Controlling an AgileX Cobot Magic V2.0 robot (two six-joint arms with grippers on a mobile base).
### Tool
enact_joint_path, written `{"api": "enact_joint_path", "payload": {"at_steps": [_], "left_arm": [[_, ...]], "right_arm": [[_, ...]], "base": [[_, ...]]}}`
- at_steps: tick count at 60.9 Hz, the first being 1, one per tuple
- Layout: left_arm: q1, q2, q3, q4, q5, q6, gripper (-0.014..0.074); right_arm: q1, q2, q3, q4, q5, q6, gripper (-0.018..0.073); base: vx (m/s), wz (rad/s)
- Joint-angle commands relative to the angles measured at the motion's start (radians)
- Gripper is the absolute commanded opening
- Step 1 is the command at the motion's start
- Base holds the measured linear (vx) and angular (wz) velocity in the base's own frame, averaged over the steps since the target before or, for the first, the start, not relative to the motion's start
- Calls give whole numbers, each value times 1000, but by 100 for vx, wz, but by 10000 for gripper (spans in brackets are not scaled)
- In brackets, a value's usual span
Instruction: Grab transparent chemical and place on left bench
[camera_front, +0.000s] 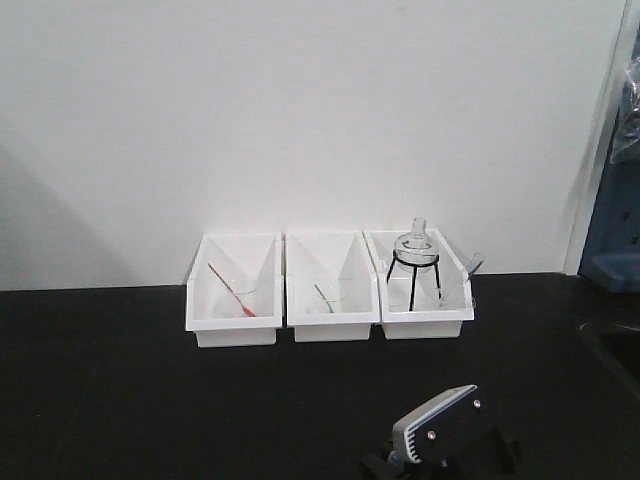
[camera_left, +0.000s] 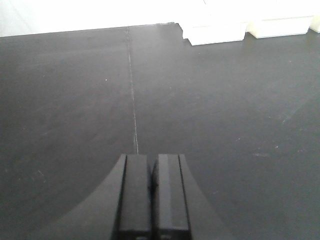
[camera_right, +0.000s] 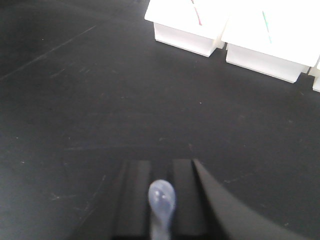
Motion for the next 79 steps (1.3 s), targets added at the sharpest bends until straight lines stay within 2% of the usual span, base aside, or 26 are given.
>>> {"api": "enact_joint_path", "payload": {"at_steps": [1, 6, 12, 18, 28, 37, 46, 51, 61, 79], "left_arm": [[-2, -19, 16, -1, -78, -8, -3], [-2, -19, 16, -1, -78, -8, -3], [-2, -19, 16, -1, -78, -8, -3], [-2, -19, 16, -1, -78, -8, -3], [-2, -19, 16, -1, -78, -8, -3], [-2, -19, 16, -1, -78, -8, -3], [-2, -19, 16, -1, -78, -8, -3], [-2, -19, 16, -1, -78, -8, -3], [-2, -19, 16, -1, -78, -8, -3], [-2, -19, 16, -1, -78, -8, -3]], "right_arm": [[0, -25, -34, -7, -96, 15, 411], [0, -25, -34, -6, -101, 21, 561], [0, -25, -34, -6, -101, 21, 667], [0, -25, -34, -6, -103, 21, 707], [0, -48, -34, -7, -133, 16, 683], [-2, -126, -37, -3, -200, -11, 603], [-2, -253, -66, 73, -113, -65, 459], [-2, -338, -70, 126, -23, -98, 333], [-2, -489, -69, 203, 141, -180, -16], [-2, -601, -65, 204, 225, -219, -8]], "base": [[0, 0], [0, 0], [0, 0], [0, 0], [0, 0], [0, 0], [0, 0], [0, 0], [0, 0], [0, 0]]}}
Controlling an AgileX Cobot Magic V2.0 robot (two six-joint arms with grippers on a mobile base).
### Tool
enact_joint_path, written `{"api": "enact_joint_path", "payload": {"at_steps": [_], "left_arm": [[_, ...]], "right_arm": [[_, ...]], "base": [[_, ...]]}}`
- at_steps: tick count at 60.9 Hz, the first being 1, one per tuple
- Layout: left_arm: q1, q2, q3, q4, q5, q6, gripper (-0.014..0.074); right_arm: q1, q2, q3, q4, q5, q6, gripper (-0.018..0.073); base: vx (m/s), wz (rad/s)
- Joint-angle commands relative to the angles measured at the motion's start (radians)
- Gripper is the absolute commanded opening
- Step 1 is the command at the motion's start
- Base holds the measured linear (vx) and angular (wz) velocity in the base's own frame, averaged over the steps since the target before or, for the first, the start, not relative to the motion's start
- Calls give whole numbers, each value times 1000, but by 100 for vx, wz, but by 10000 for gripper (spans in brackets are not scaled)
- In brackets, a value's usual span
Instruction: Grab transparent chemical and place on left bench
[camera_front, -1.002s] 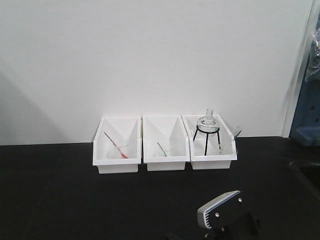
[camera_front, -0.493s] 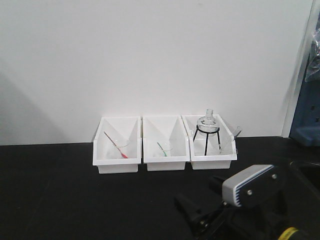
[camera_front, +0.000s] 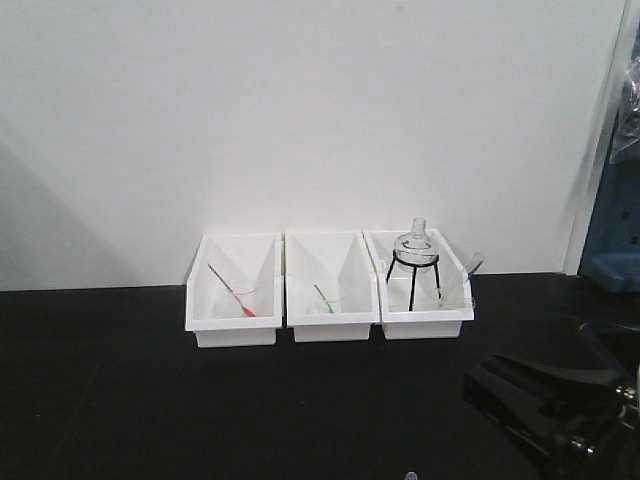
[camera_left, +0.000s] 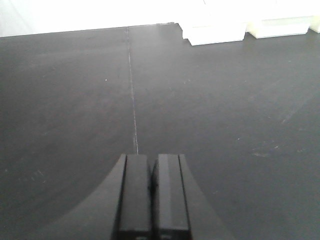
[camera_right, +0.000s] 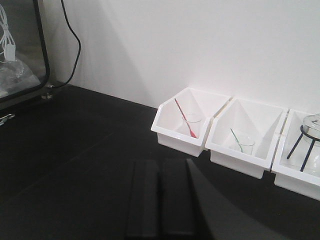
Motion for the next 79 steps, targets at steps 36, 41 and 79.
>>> {"api": "enact_joint_path", "payload": {"at_steps": [36, 41, 79], "left_arm": [[-2, -19, 16, -1, -78, -8, -3], [-2, -19, 16, -1, -78, -8, -3], [-2, -19, 16, -1, -78, -8, -3]], "right_arm": [[-60, -32, 1, -49, -97, 18, -8], [-163, -76, 68, -55, -125, 118, -8], [-621, -844, 667, -152, 167, 229, -8]], "base": [[0, 0], [0, 0], [0, 0]]}}
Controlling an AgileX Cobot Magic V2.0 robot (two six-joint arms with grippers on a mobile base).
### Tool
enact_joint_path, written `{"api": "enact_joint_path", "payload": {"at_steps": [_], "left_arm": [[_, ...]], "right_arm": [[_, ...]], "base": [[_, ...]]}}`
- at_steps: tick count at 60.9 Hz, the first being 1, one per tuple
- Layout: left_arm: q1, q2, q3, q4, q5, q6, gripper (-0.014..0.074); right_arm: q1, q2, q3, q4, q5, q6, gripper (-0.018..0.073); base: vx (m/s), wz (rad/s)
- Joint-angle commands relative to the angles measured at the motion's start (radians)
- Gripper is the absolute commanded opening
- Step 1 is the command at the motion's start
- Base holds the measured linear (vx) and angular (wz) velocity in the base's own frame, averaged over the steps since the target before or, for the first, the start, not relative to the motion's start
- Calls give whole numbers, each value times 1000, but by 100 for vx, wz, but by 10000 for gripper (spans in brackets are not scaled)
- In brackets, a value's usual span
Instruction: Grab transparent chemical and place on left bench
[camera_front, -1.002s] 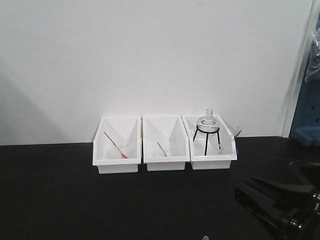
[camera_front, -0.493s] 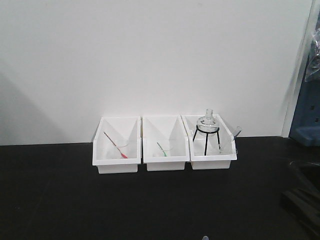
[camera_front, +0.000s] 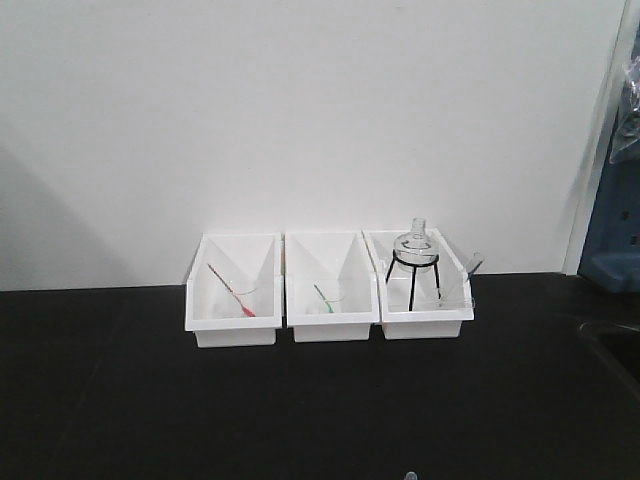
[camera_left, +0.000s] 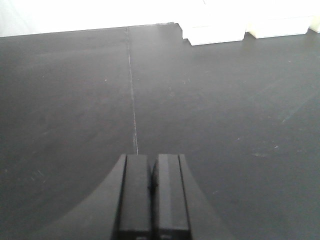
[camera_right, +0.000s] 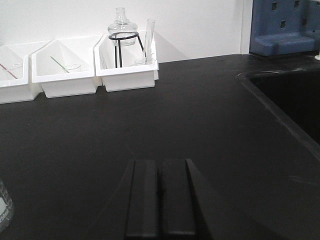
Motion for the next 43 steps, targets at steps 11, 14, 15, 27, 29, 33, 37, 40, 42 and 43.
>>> {"api": "enact_joint_path", "payload": {"at_steps": [11, 14, 15, 27, 29, 33, 37, 40, 42, 43], "left_arm": [[-2, -19, 16, -1, -78, -8, -3], [-2, -19, 16, -1, -78, -8, -3], [-2, -19, 16, -1, -78, -8, -3], [-2, -19, 16, -1, -78, -8, -3], [-2, -19, 16, -1, -78, -8, -3], [-2, -19, 16, -1, -78, -8, -3], [-2, -19, 16, -1, -78, -8, -3], [-2, -19, 16, -1, -78, -8, -3], [-2, -19, 16, -1, -78, -8, -3], [-2, -19, 16, -1, -78, -8, -3]], "right_arm": [[-6, -32, 7, -34, -71, 1, -8], [-6, -32, 7, -34, -66, 1, -8], [-6, -32, 7, -34, -64, 1, -8], [-6, -32, 7, -34, -61, 1, -8], [-6, -32, 7, -34, -61, 1, -8], [-6, -32, 7, -34, -61, 1, -8], [-6, -32, 7, -34, -61, 1, -8], [-6, -32, 7, -34, -61, 1, -8], [-6, -32, 7, -34, -61, 1, -8], [-6, -32, 7, -34, -61, 1, -8]], "base": [[0, 0], [0, 0], [0, 0], [0, 0], [0, 0], [0, 0], [0, 0], [0, 0], [0, 0], [0, 0]]}}
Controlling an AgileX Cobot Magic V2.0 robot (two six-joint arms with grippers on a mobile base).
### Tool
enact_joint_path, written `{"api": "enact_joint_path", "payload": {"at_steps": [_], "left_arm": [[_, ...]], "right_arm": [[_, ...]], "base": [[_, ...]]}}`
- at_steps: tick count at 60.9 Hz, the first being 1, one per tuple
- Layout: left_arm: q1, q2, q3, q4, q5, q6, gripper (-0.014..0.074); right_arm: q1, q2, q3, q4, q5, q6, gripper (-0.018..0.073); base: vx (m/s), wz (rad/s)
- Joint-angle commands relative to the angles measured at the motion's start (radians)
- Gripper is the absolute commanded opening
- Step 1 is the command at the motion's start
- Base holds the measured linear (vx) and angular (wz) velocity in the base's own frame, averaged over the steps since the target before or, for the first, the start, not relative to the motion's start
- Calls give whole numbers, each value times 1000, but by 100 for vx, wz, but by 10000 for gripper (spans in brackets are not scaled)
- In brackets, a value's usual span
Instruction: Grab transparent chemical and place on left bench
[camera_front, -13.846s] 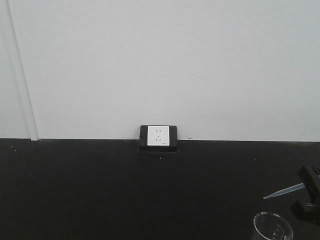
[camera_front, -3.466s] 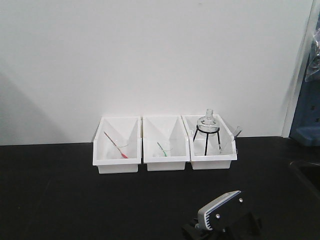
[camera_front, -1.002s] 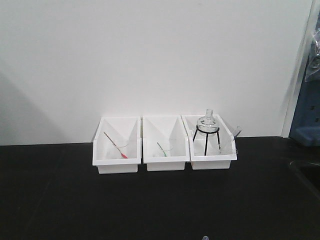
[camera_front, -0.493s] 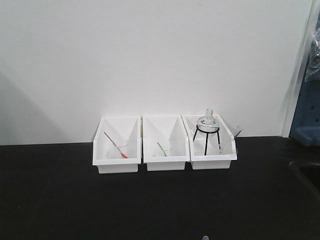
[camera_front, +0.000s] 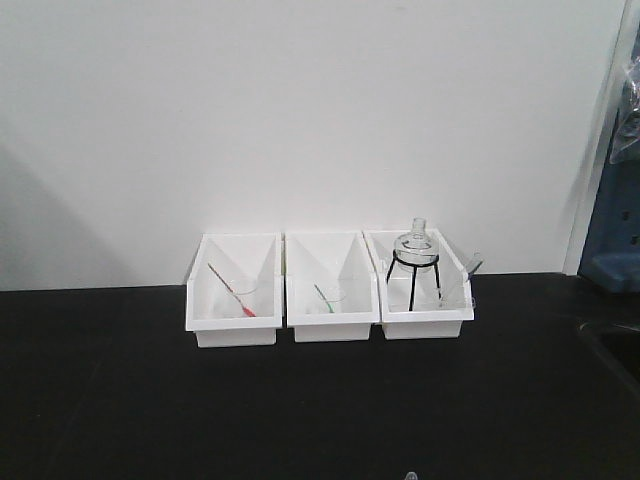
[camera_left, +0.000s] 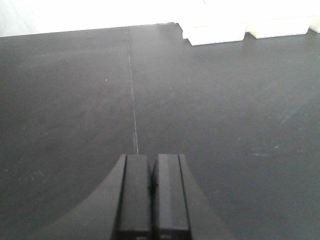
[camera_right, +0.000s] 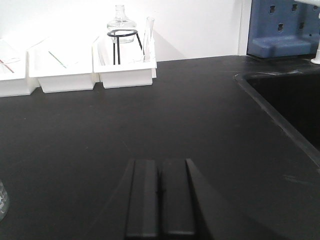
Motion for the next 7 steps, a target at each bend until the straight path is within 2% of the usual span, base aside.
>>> {"api": "enact_joint_path", "payload": {"at_steps": [1, 7], "left_arm": [[-2, -19, 16, -1, -78, -8, -3], [-2, -19, 16, -1, -78, -8, -3]], "right_arm": [[-5, -14, 6, -8, -83, 1, -8], [-5, -14, 6, -8, -83, 1, -8]], "base": [[0, 0], [0, 0]]}}
